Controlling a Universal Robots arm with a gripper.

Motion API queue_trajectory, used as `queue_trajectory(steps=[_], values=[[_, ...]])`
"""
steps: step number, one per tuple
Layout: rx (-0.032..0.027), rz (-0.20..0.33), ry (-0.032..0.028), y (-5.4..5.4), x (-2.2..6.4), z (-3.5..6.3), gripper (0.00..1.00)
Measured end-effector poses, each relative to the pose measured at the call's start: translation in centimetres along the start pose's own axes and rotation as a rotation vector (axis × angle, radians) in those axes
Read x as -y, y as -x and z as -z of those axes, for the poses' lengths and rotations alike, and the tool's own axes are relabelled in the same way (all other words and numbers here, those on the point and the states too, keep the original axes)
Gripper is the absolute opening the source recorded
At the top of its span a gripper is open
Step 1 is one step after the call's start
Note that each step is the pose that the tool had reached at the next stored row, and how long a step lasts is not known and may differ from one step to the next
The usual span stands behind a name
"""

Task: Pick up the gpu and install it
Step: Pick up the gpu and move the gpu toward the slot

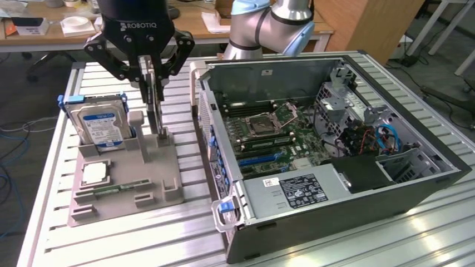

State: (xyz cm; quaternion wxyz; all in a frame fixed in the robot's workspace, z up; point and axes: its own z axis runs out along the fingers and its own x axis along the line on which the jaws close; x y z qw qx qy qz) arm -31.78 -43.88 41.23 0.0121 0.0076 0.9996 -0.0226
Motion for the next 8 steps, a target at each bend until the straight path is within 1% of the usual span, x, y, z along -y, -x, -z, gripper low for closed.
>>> queue_trajectory(steps=[8], values=[[0.0,0.0,0.0,0.0,0.01,0.19,0.27]])
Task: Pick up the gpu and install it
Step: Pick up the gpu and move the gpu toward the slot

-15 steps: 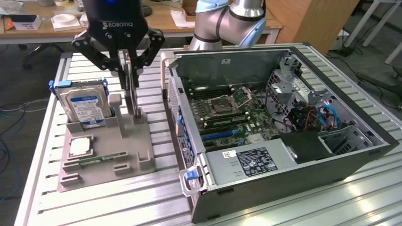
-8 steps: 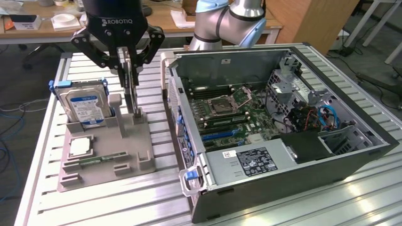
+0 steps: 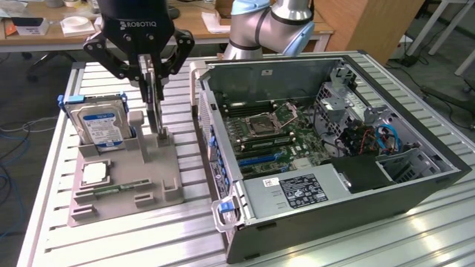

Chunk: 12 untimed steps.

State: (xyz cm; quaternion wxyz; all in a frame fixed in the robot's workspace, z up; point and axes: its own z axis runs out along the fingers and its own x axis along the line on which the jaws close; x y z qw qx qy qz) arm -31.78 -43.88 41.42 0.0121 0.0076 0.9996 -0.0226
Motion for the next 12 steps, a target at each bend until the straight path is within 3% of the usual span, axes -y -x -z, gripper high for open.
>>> queue_trajectory(steps=[12], values=[[0.0,0.0,0.0013,0.07,0.04,0.98,0.27]])
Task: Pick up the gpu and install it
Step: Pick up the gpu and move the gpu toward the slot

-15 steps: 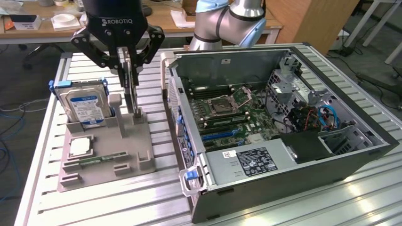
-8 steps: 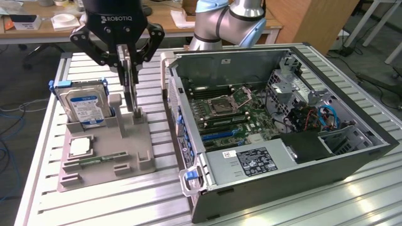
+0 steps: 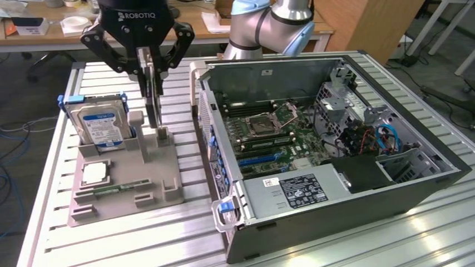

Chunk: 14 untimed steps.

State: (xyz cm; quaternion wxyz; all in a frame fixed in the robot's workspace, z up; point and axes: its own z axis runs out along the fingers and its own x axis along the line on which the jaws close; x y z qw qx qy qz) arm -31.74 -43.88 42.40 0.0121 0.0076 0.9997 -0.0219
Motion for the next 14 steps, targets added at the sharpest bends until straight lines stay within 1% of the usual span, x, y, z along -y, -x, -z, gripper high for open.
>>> queue_trajectory(steps=[7,14], values=[[-0.0017,0.0,0.0,1.2,-0.01,0.04,0.27],[-0.0019,0.0,0.0,1.7,-0.02,0.03,0.27]])
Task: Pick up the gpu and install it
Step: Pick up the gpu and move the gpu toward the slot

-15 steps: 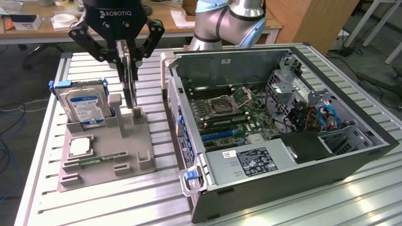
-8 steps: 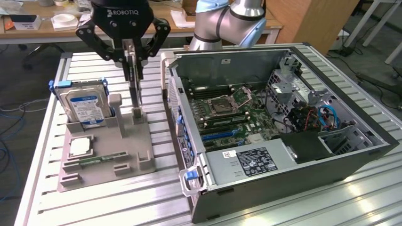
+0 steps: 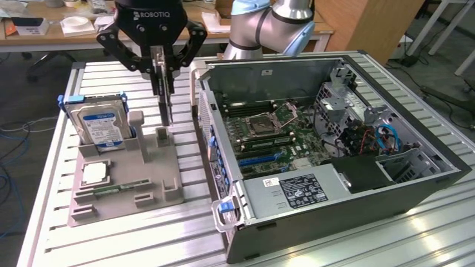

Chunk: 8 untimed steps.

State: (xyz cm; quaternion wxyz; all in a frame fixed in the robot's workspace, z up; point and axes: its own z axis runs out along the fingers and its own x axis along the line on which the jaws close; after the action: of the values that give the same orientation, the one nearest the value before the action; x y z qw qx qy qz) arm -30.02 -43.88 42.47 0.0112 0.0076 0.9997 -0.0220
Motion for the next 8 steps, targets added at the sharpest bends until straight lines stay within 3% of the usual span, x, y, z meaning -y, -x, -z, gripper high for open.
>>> queue_trajectory(steps=[8], values=[[0.0,0.0,0.0,0.62,-0.01,-0.01,0.27]])
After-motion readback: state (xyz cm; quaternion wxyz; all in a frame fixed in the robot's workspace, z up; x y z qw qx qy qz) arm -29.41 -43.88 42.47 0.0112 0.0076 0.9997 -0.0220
